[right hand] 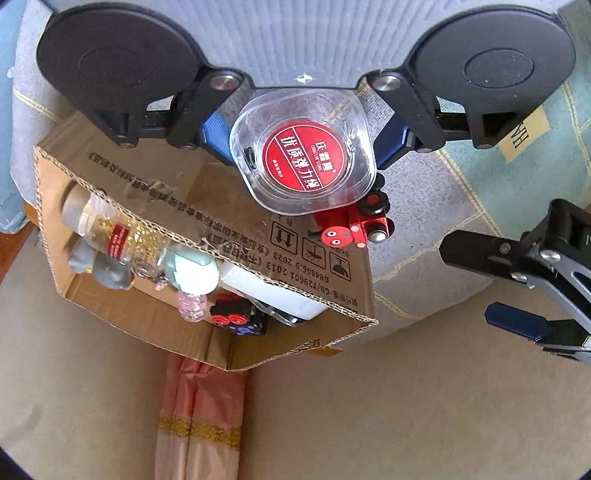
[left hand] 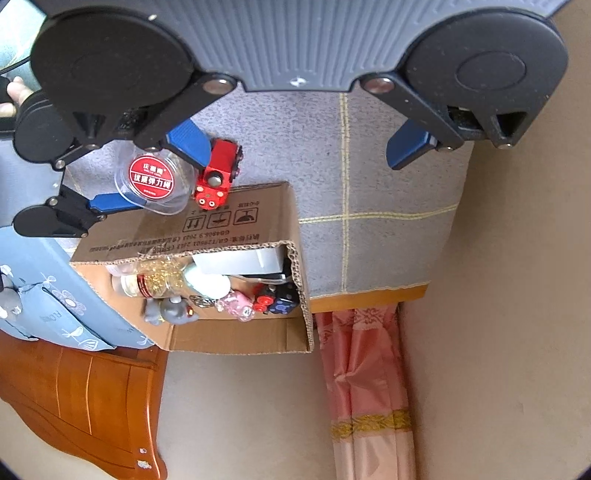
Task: Organize rigid objects
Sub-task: 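Grasp the clear red-labelled container with the right tool while the left tool approaches the red train, then close the left tool on the red S.L toy train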
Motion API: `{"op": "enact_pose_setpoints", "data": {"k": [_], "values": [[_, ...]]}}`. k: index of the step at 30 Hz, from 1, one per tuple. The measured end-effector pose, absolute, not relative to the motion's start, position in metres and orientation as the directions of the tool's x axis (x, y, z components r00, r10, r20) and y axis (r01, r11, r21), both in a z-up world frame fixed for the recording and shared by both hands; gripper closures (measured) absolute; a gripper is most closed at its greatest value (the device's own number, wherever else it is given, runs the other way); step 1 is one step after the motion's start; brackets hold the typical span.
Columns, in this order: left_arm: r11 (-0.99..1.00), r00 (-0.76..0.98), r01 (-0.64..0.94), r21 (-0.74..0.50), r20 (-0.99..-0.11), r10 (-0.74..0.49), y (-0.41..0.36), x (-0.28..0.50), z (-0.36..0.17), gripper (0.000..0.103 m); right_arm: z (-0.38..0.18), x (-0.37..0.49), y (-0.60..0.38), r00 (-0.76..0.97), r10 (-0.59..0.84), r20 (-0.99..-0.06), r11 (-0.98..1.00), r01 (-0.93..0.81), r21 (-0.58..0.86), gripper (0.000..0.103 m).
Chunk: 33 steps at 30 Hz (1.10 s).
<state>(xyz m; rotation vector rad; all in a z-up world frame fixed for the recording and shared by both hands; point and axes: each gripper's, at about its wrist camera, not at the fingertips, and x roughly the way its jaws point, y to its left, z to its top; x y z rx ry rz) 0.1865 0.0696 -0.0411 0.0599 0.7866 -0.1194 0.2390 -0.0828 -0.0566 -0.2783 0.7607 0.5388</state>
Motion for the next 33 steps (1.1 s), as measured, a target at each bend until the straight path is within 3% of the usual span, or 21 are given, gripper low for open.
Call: {"op": "enact_pose_setpoints", "data": {"k": [16,22,28,33], "values": [[0.996,0.685,0.085,0.015,-0.727,-0.048,0.067,0.208,-0.055,0.002,-0.054,0.194,-0.152,0.652,0.180,-0.736,0.959,-0.284,-0.017,0.020],[0.997,0.684,0.057,0.046,-0.730,-0.006,0.068,0.226,-0.065,0.002,-0.053,0.178,-0.164,0.655,0.177,-0.734,0.970,-0.244,0.016,0.019],[0.995,0.667,0.084,0.056,-0.745,-0.014,0.058,0.238,-0.074,0.002,-0.044,0.170,-0.170,0.685,0.221,-0.695,0.969,-0.235,0.076,0.007],[0.985,0.668,0.171,0.036,-0.739,-0.089,0.037,0.231,-0.072,0.002,-0.042,0.166,-0.172,0.688,0.219,-0.692,0.969,-0.239,0.070,0.005]]}}
